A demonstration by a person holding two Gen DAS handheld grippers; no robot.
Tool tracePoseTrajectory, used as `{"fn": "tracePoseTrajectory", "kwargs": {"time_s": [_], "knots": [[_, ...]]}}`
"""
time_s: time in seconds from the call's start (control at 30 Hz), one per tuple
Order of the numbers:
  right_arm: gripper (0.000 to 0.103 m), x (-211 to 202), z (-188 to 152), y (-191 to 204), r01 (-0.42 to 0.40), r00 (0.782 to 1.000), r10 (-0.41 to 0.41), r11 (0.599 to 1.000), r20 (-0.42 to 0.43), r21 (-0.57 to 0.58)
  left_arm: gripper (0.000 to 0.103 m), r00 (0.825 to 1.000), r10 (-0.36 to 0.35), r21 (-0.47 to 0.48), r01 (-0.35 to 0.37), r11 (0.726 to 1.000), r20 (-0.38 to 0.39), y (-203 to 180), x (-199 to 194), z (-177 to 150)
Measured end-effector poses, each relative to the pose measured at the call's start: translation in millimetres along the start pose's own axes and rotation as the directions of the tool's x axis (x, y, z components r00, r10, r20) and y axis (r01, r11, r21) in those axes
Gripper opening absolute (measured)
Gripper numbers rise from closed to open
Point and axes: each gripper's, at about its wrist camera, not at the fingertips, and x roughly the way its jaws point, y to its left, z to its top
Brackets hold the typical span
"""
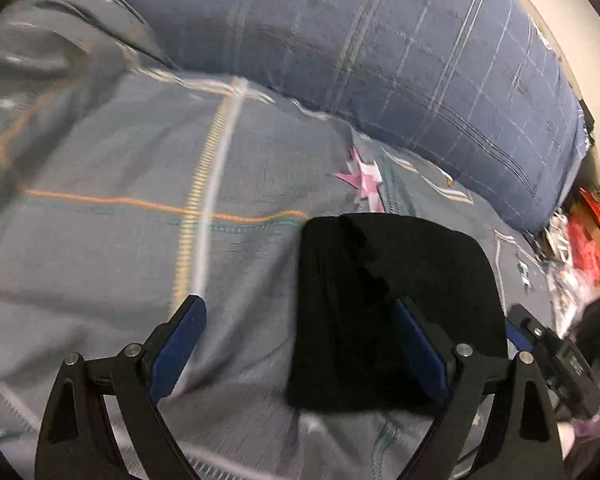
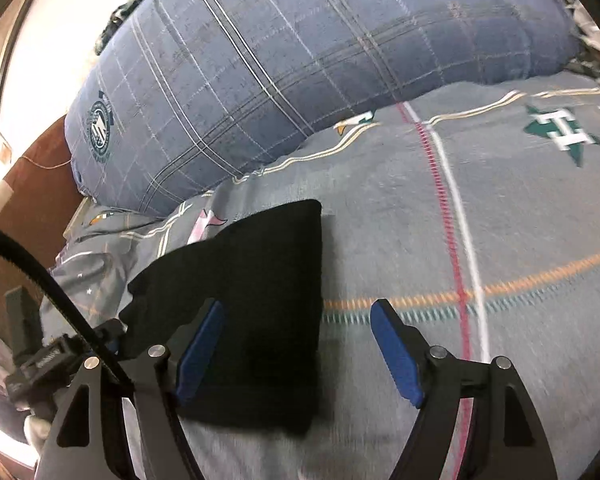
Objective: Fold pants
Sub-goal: 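Grasp the folded black pants' edge with the left gripper while the right gripper grasps beside it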
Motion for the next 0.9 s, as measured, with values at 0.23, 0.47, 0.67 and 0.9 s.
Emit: {"fn": "tracePoseTrajectory", "kwargs": {"time_s": [0.23,0.47,0.67,0.9], "knots": [[0.081,39.9,21.0,-4.6,-0.071,0.997,0.071,0.998,-0.037,0.000,0.093,0.996,-0.078,0.076,0.081,0.994,-0.038,-23.9,31.1,9.5],[0.043,49.4,25.9,6.7,-0.163,0.983,0.164,0.987,-0.083,0.013,0.055,0.988,-0.151,0.028,0.152,0.988,-0.036,-26.1,24.3,12.2],[0.029,18.0,30.0,28.7,-0.224,0.973,0.223,0.974,-0.053,-0.018,0.052,0.985,-0.170,0.019,0.169,0.985,0.008,-37.9,-6.1,11.0],[0.029,-26.5,39.1,50.4,-0.280,0.960,0.281,0.959,0.018,-0.037,0.052,0.970,-0.231,0.004,0.232,0.973,0.079,-50.3,-52.8,19.6]]}}
